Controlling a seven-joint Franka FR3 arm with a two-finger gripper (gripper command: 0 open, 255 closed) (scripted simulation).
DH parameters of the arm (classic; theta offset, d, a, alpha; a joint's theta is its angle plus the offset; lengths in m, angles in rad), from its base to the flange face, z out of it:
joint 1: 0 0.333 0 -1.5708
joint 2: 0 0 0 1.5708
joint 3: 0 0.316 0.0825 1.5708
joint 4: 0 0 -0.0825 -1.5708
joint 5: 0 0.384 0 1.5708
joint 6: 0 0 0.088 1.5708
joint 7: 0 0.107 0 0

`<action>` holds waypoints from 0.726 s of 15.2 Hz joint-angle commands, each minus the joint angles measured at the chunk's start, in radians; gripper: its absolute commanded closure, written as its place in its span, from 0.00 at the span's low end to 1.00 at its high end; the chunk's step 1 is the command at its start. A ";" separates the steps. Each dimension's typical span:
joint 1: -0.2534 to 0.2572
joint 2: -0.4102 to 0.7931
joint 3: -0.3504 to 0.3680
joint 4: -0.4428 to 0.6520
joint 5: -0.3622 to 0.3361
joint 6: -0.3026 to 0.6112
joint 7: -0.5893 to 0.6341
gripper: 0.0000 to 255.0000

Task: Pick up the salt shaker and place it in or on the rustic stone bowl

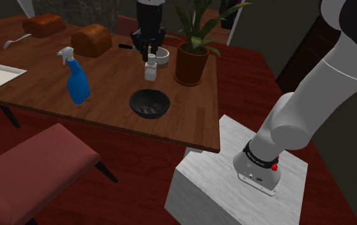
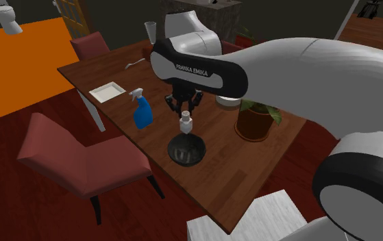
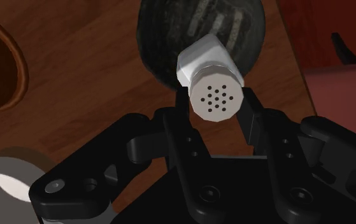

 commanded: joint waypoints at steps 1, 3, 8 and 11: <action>0.001 -0.010 0.001 -0.032 0.002 0.022 0.002 1.00; 0.001 -0.010 0.001 -0.059 0.002 0.049 0.002 1.00; 0.002 -0.005 0.002 -0.121 0.002 0.116 0.003 1.00; 0.002 0.000 0.003 -0.156 0.001 0.156 0.004 1.00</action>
